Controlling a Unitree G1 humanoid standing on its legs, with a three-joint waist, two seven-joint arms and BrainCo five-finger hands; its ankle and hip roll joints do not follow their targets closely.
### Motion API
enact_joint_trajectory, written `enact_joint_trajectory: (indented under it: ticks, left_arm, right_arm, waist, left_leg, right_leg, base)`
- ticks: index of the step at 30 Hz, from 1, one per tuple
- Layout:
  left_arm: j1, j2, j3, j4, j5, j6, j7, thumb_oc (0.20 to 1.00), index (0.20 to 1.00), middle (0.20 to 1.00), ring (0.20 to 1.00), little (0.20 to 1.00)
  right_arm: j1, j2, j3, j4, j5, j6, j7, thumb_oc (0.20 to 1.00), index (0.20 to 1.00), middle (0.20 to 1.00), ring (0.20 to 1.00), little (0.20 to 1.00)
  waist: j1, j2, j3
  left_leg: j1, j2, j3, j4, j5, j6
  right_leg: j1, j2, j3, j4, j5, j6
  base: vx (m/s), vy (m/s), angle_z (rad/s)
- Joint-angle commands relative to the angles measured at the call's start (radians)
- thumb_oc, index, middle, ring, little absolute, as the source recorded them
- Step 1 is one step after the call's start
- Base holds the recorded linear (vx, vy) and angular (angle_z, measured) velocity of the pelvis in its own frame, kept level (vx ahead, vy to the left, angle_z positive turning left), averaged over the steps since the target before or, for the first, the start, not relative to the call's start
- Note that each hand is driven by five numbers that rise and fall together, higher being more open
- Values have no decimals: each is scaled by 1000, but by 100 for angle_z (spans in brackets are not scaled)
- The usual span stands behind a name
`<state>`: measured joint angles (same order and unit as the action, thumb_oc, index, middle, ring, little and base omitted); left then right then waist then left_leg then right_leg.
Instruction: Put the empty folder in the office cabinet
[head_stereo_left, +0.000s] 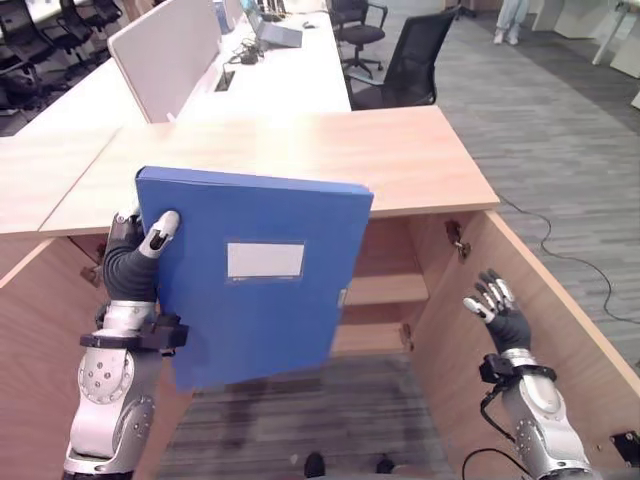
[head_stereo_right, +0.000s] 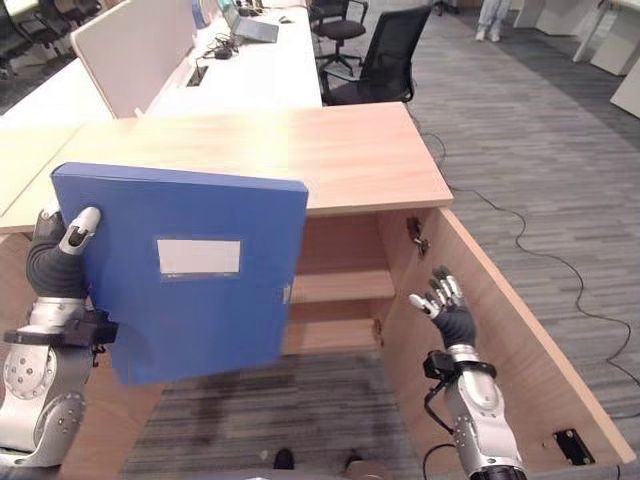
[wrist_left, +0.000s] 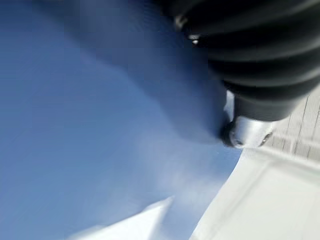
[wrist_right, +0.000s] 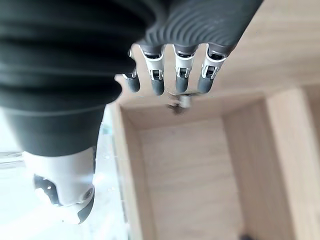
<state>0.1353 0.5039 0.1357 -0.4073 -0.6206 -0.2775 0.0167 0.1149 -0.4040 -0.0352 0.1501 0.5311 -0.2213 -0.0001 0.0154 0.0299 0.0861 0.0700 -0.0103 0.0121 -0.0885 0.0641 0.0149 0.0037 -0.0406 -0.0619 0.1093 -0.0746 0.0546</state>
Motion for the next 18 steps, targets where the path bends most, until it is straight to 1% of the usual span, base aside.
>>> enact_joint_trajectory:
  ticks: [1, 5, 6, 7, 9, 10, 11, 12, 13, 14, 15, 17, 18]
  left_arm:
    - [-22, 18, 60, -39, -43, -66, 10, 200, 200, 200, 200, 200]
    - [-12, 13, 66, -32, -28, -61, 18, 200, 200, 200, 200, 200]
    - [-8, 9, 67, -27, -26, -57, 17, 200, 200, 200, 200, 200]
    - [-2, 4, 69, -17, -17, -54, 18, 200, 200, 200, 200, 200]
    - [0, 4, 71, -14, -13, -52, 17, 200, 200, 200, 200, 200]
    - [3, 1, 69, -10, -13, -46, 6, 200, 200, 200, 200, 200]
    - [3, 1, 69, -10, -14, -46, 6, 200, 200, 200, 200, 200]
    - [0, 0, 61, -7, -13, -44, 3, 200, 200, 200, 200, 200]
    - [-8, -2, 47, -4, -4, -41, -1, 200, 200, 200, 200, 200]
    - [-8, -2, 46, -3, -4, -41, -1, 200, 200, 200, 200, 200]
    - [-21, -5, 24, 1, 10, -35, -11, 200, 200, 200, 200, 200]
    - [-21, -6, 24, 1, 10, -35, -11, 200, 200, 200, 200, 200]
    - [-27, -3, 13, 3, 17, -30, -19, 200, 200, 200, 200, 200]
  right_arm:
    - [-46, -19, 9, -86, 51, -68, 20, 1000, 1000, 1000, 1000, 1000]
    - [-35, -27, 2, -140, 129, -67, 79, 1000, 1000, 1000, 1000, 1000]
    - [-32, -27, -5, -160, 158, -71, 99, 1000, 1000, 1000, 1000, 1000]
    - [-29, -30, -15, -178, 189, -80, 120, 1000, 1000, 1000, 1000, 1000]
    - [-26, -32, -20, -188, 209, -79, 136, 1000, 1000, 1000, 1000, 1000]
    - [-20, -37, -23, -213, 233, -78, 163, 1000, 1000, 1000, 1000, 1000]
    - [-20, -37, -24, -214, 233, -78, 163, 1000, 1000, 1000, 1000, 1000]
    - [-24, -34, -11, -228, 267, -75, 188, 1000, 1000, 1000, 1000, 1000]
    - [-31, -31, 14, -238, 306, -72, 218, 1000, 1000, 1000, 1000, 1000]
    - [-31, -31, 15, -237, 306, -72, 218, 1000, 1000, 1000, 1000, 1000]
    - [-40, -39, 68, -259, 305, -48, 252, 1000, 1000, 1000, 1000, 1000]
    - [-40, -40, 68, -259, 305, -48, 252, 1000, 1000, 1000, 1000, 1000]
    - [-44, -48, 93, -279, 305, -32, 275, 1000, 1000, 1000, 1000, 1000]
  waist:
    - [8, -69, -76]
    - [8, -74, -86]
    - [8, -76, -87]
    - [5, -77, -92]
    - [4, -78, -96]
    - [3, -81, -99]
    - [3, -81, -99]
    - [3, -80, -102]
    - [4, -83, -102]
    - [4, -82, -103]
    - [7, -86, -103]
    - [7, -86, -102]
    - [8, -88, -104]
  left_leg:
    - [28, -70, -42, 1, -114, 47]
    - [35, -61, -46, 1, -120, 39]
    - [31, -60, -43, 1, -111, 37]
    - [32, -57, -44, 1, -115, 34]
    - [37, -55, -45, 1, -124, 33]
    - [34, -55, -44, 1, -118, 30]
    - [34, -55, -44, 1, -118, 30]
    - [39, -52, -45, 1, -128, 29]
    - [36, -52, -43, 1, -120, 27]
    - [41, -51, -44, 1, -128, 27]
    - [42, -50, -42, 1, -130, 25]
    - [43, -50, -41, 1, -130, 25]
    - [44, -49, -40, 1, -130, 24]
  right_leg:
    - [9, -7, 35, -106, 76, 38]
    - [36, -2, 31, -134, 72, 31]
    - [33, -3, 30, -138, 80, 30]
    - [40, -2, 28, -150, 80, 29]
    - [48, -1, 27, -158, 73, 30]
    - [51, -2, 27, -165, 80, 28]
    - [51, -2, 27, -166, 80, 28]
    - [59, -2, 27, -170, 74, 29]
    - [57, -4, 28, -175, 82, 28]
    - [62, -2, 28, -177, 76, 28]
    - [68, -2, 30, -181, 77, 28]
    - [69, -2, 30, -182, 77, 28]
    - [72, -2, 29, -185, 78, 28]
  base:
    - [69, -74, 13]
    - [42, -54, 4]
    - [16, -46, 2]
    - [31, -29, 0]
    - [30, -11, 0]
    - [0, 0, 0]
    - [0, 0, 0]
    - [0, 0, 0]
    - [40, -12, 0]
    - [0, 0, 0]
    - [0, 0, 0]
    - [0, 0, 0]
    - [0, 0, 0]
